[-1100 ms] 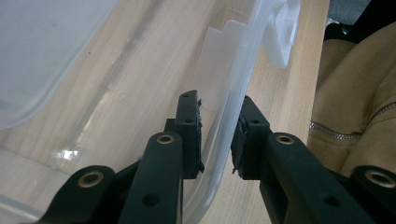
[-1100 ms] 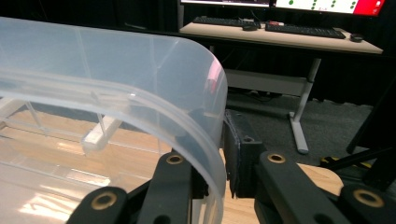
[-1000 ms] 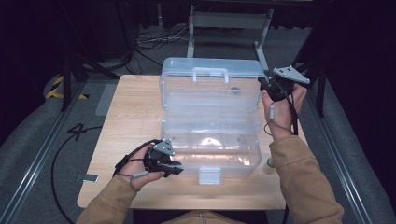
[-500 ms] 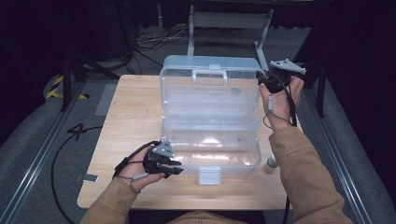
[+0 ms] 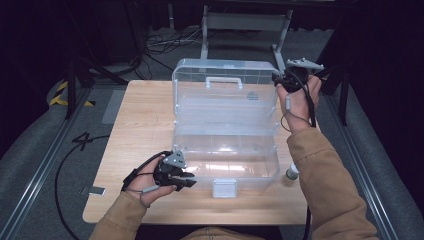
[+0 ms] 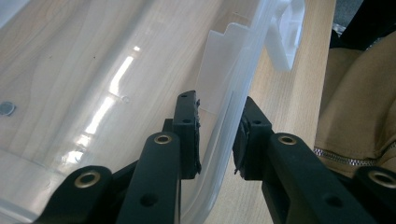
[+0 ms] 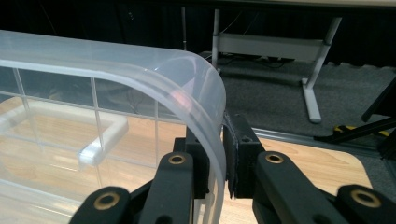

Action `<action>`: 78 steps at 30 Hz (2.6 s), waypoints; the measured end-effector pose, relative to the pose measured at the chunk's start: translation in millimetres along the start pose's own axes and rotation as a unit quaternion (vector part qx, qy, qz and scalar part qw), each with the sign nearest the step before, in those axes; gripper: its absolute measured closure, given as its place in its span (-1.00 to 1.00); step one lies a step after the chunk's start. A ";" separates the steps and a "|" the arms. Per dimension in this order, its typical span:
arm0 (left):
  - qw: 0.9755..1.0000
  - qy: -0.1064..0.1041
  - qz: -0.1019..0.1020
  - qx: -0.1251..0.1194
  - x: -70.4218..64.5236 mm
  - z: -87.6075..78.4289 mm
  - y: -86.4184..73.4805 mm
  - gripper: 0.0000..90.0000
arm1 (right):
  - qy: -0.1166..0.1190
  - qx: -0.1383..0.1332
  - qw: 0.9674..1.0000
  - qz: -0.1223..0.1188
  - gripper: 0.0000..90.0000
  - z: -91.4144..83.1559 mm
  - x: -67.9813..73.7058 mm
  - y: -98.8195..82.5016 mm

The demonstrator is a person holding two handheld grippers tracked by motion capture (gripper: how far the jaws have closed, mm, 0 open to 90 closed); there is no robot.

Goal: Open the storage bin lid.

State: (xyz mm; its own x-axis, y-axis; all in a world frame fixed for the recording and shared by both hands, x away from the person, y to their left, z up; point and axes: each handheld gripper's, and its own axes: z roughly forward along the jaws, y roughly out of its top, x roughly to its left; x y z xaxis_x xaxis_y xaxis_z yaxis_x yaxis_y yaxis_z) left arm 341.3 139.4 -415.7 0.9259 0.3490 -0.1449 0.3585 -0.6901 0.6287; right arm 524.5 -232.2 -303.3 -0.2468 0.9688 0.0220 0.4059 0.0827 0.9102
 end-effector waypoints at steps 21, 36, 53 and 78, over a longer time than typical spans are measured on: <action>1.000 -0.008 -0.005 0.003 1.3 0.0 1.2 0.65 | 0.022 0.014 0.999 0.018 0.80 29.0 -12.6 -1.0; 1.000 -0.012 -0.010 0.006 1.6 -0.2 1.7 0.65 | 0.026 0.005 1.000 0.017 0.80 43.4 -16.7 -7.7; 1.000 -0.013 -0.011 0.005 1.8 0.1 1.9 0.65 | 0.033 -0.007 0.999 0.013 0.80 65.0 -22.4 -19.3; 1.000 -0.019 -0.016 0.001 3.3 -0.2 1.4 0.64 | 0.081 -0.023 0.996 -0.008 0.83 86.2 -39.3 -37.7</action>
State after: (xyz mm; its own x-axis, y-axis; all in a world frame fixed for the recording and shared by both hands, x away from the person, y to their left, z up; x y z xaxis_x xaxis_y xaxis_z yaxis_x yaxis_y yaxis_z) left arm 344.9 139.8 -415.1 0.9177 0.3462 -0.1948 0.3884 -0.6797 0.6222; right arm 594.7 -253.2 -374.2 -0.3933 0.9168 0.0696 0.3615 0.0846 0.9285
